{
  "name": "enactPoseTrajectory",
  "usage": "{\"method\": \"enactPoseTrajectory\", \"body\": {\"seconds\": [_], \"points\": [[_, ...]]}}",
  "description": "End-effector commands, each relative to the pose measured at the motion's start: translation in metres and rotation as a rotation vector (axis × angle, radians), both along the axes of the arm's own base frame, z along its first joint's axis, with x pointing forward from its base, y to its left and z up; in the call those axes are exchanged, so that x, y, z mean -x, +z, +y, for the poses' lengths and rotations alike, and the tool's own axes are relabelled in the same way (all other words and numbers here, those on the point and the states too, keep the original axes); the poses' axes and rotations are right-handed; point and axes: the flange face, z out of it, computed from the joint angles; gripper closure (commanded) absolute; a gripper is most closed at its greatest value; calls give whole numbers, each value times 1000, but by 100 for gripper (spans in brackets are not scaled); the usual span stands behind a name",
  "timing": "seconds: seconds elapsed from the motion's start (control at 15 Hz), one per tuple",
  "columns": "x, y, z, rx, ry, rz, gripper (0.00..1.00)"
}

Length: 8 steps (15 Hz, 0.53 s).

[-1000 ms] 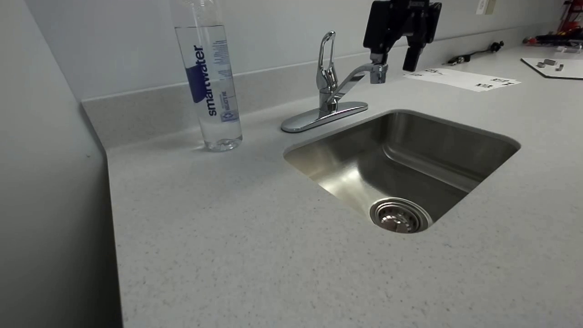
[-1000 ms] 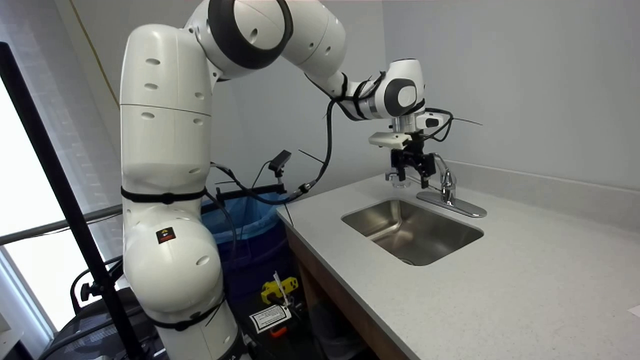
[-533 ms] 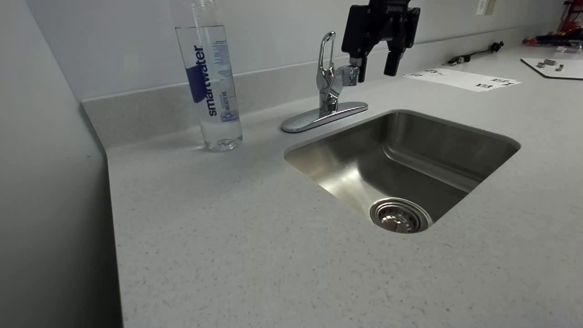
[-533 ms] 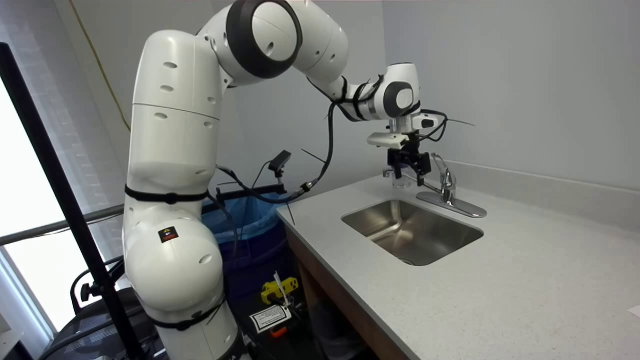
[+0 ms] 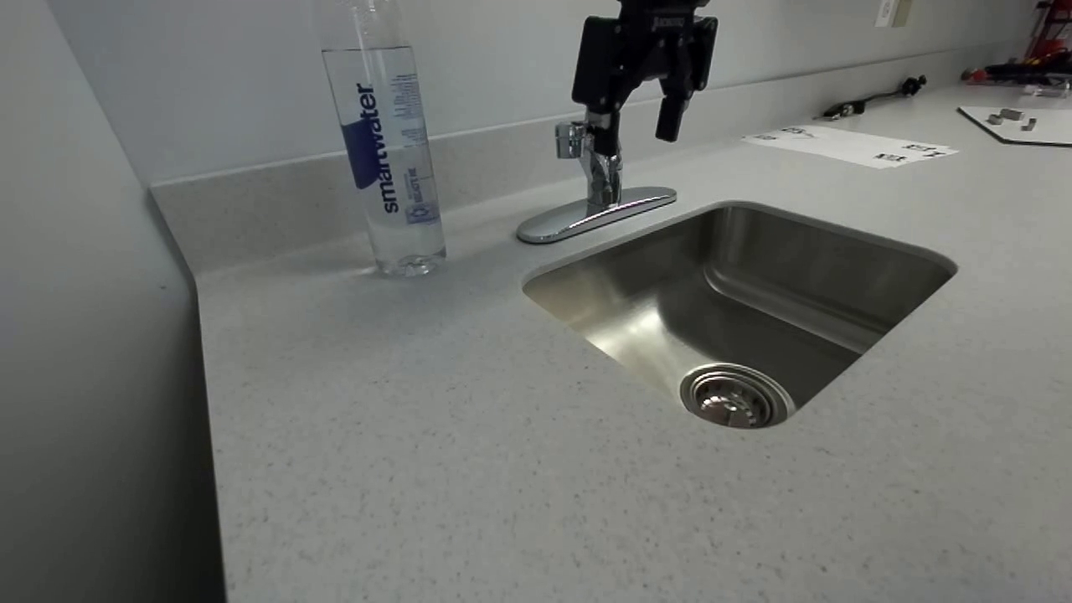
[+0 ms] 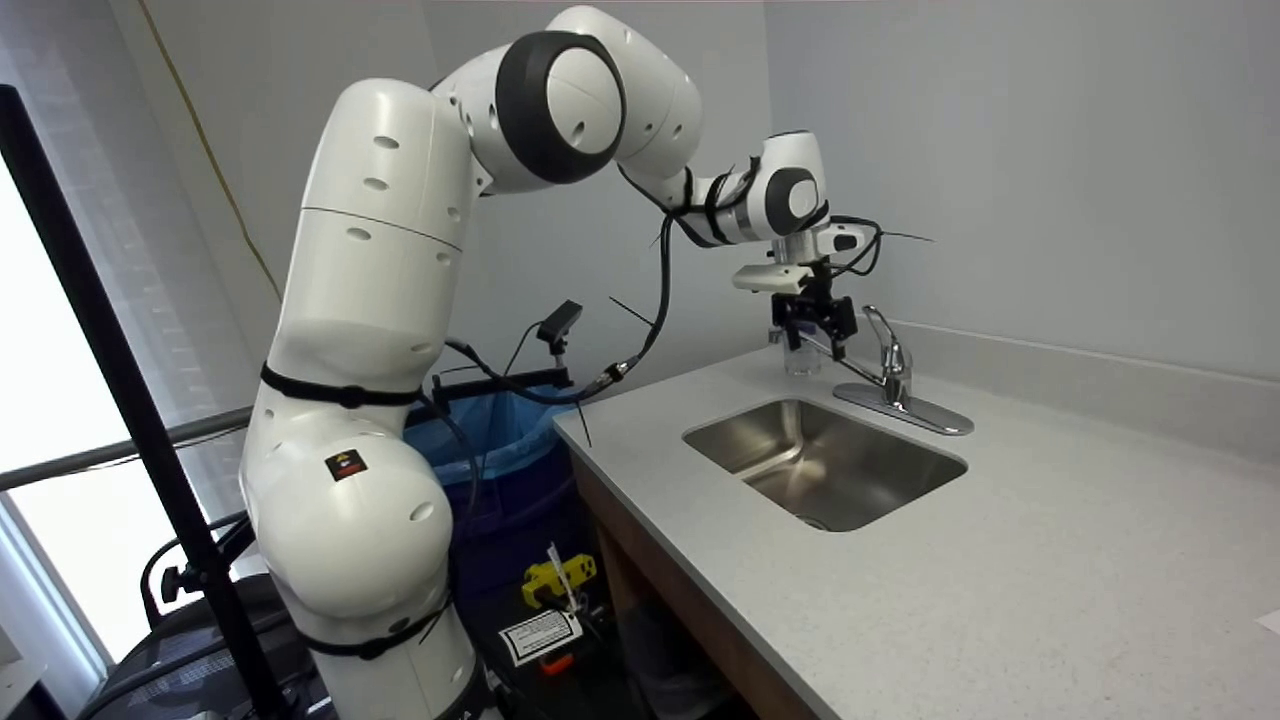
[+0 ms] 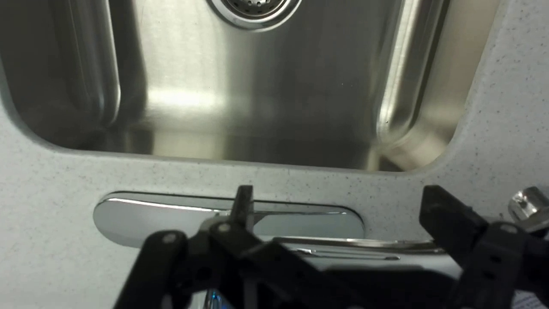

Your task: Open the tap nozzle to the left then push the tap handle down

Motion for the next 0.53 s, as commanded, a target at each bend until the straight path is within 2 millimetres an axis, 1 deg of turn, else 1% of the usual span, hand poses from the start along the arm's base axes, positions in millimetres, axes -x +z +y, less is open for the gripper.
{"method": "enactPoseTrajectory", "body": {"seconds": [0.0, 0.47], "points": [[-22, 2, 28, 27, 2, -74, 0], [-36, 4, 44, 63, -1, -130, 0]]}}
